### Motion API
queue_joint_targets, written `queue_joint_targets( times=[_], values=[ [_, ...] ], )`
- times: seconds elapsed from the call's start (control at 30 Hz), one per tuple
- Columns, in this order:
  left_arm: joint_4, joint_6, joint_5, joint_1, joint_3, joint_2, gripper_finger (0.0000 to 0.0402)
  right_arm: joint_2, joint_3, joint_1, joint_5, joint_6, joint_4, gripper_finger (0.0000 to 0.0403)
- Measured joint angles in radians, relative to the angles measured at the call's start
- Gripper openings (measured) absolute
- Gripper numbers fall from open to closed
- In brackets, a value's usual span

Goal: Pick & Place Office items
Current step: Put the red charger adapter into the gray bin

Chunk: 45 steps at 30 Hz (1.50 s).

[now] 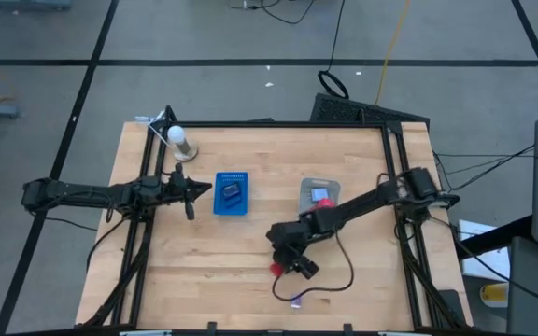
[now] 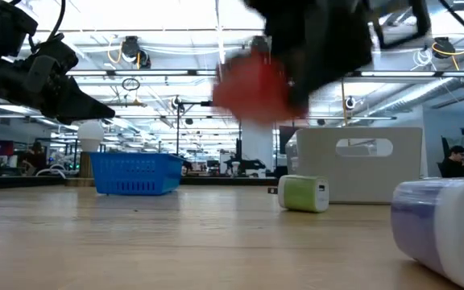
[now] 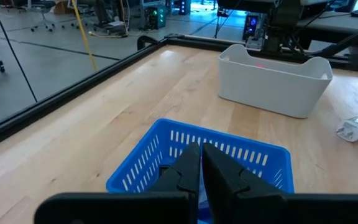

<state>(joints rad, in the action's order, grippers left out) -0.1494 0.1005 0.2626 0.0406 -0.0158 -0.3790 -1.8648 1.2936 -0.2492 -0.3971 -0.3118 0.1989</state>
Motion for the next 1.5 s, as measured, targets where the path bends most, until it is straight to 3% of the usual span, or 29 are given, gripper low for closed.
queue_joint_targets(
  times=[0.23,0.47,0.6,0.83,1.1,1.5],
  values=[
    [0.006,0.0,0.0,0.0,0.0,0.0,0.0021,0.339,-0.185,0.013,0.036,0.104,-0.214,0.02],
    [0.007,-0.005,0.0,0.0,0.0,0.0,0.0021,0.754,-0.527,0.05,0.34,0.254,-0.407,0.02],
    [0.007,-0.005,0.0,0.0,0.0,0.0,0.0021,0.979,-0.703,0.075,0.428,0.274,-0.425,0.02],
    [0.011,-0.001,0.0,0.0,0.0,0.0,0.0021,1.286,-0.963,0.131,0.456,0.307,-0.543,0.02],
    [0.017,-0.002,0.0,0.0,0.0,0.0,0.0021,1.415,-1.091,0.218,0.502,0.331,-0.553,0.02],
    [0.026,0.0,0.001,0.0,0.0,0.0,0.0021,1.418,-1.158,0.285,0.501,0.394,-0.571,0.02]
  ],
)
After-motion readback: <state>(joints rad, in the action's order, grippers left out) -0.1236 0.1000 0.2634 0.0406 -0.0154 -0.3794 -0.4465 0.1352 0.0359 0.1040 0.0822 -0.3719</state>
